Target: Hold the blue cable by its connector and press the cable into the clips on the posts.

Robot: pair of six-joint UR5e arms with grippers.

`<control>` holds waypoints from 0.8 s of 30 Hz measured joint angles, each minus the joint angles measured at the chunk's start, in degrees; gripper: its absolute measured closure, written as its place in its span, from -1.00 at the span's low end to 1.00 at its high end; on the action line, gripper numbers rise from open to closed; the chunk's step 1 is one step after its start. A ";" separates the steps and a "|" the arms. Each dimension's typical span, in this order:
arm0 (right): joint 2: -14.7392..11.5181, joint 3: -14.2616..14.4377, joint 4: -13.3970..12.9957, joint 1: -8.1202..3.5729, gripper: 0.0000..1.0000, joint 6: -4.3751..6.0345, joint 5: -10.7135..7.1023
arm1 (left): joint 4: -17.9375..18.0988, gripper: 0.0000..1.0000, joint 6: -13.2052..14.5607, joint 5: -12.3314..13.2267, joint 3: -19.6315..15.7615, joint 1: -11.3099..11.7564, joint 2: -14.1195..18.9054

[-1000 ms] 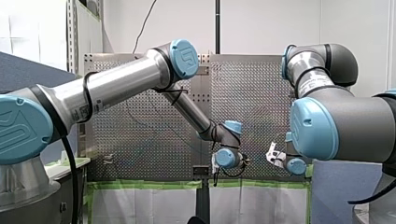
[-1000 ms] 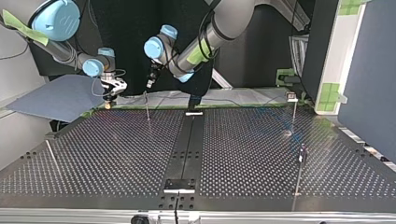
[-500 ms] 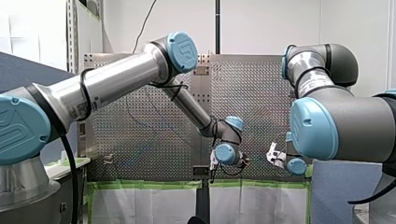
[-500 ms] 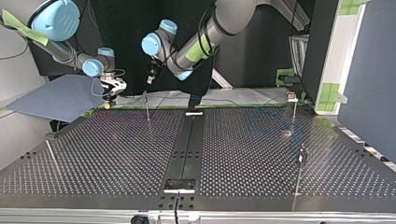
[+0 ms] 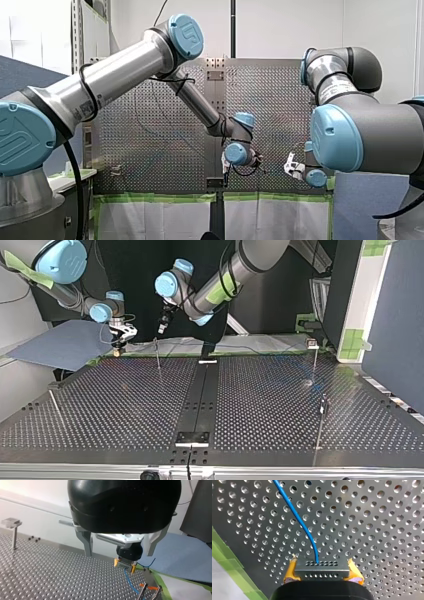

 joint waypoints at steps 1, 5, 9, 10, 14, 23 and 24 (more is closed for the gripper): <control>0.00 0.00 0.02 0.07 1.00 0.04 0.02 | -0.33 -1.00 -0.44 -0.27 -0.43 0.07 0.44; 0.00 -0.04 0.08 0.35 1.00 0.43 0.00 | -2.11 -1.00 -2.43 -1.03 -2.43 0.25 2.44; 0.00 -0.15 0.42 0.56 1.00 0.76 0.01 | -3.16 -1.00 -4.43 -1.29 -4.44 0.32 4.44; 0.00 -0.15 0.50 0.60 1.00 0.84 0.01 | -3.25 -1.00 -4.90 -1.34 -4.91 0.32 4.91; 0.00 -0.20 0.82 0.87 1.00 1.19 -0.08 | -3.45 -1.00 -6.78 -1.80 -6.81 0.33 6.80; 0.01 -0.24 0.87 1.90 1.00 1.21 -0.24 | -3.38 -1.00 -8.42 -2.87 -11.19 0.34 11.20; 0.02 -0.25 0.87 1.99 1.00 1.20 -0.26 | -3.38 -1.00 -8.54 -2.90 -11.69 0.34 11.69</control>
